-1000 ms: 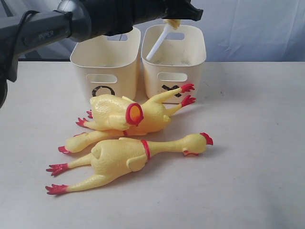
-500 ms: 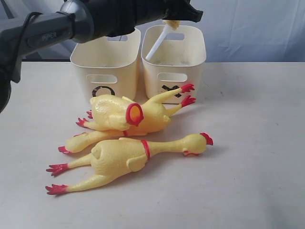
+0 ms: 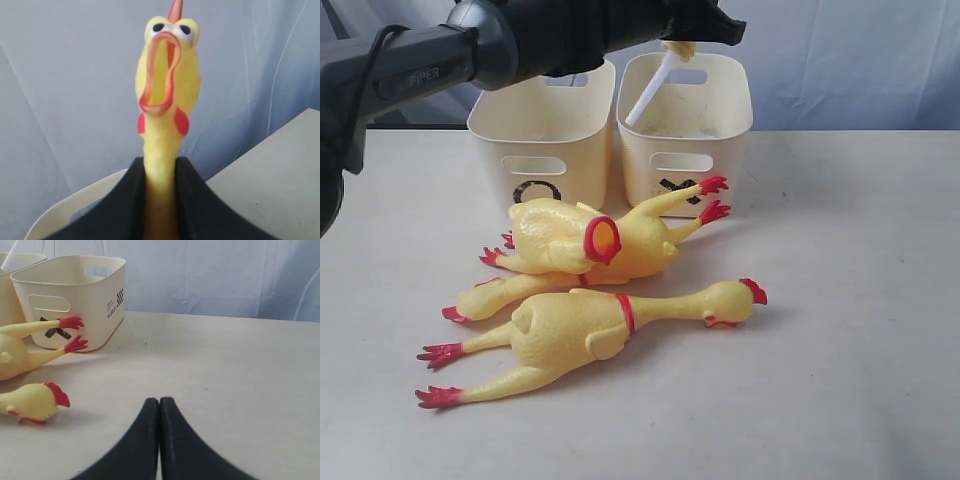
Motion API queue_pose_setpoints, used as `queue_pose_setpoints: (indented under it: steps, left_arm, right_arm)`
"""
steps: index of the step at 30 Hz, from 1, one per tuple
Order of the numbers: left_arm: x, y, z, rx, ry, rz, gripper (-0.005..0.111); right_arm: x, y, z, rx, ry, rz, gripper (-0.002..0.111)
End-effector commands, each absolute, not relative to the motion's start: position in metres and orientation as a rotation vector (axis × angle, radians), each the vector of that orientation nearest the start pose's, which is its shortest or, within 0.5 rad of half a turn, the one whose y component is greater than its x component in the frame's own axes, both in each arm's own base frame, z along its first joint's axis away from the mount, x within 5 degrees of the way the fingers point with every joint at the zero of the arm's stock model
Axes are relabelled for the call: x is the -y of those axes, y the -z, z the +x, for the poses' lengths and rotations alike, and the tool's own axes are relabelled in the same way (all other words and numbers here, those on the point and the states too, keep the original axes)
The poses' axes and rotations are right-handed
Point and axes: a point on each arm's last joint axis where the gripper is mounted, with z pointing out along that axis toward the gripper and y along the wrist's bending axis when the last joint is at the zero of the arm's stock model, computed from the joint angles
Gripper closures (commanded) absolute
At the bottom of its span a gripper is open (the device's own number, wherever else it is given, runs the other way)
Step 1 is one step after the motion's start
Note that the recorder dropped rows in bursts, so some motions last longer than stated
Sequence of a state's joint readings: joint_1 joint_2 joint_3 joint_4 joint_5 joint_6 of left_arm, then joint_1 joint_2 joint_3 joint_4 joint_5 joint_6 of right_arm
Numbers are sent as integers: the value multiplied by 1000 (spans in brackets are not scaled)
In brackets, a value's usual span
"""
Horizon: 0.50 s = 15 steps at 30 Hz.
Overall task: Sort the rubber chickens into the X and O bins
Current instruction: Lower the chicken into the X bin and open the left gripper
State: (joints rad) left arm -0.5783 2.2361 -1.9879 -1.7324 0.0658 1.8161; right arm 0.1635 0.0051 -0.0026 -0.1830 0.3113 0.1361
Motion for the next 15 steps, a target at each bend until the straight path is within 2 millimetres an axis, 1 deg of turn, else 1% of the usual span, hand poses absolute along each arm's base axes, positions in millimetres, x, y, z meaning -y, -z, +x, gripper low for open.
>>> queue_pose_setpoints:
  steps: [1,6,10,12,15]
  left_arm:
    - [309,-284,453,-1638,413,612,107]
    - [315,-276,451,-1651,414,623,107]
    - [319,-275,448,-1660,371,614,107]
    - [320,-275,447,-1682,337,568,107]
    - [328,-275,441,-1692,331,557,107]
  right_arm:
    - [-4,-186,54,-1778,-42,-142,109]
    - [-4,-186,54,-1778,-42,-142,109]
    - [-4,-186,54,-1778,-42,-142,109]
    - [-4,-186,54,-1778,-42,-142,109]
    - [-4,-186,54,-1778,-42,-142,109]
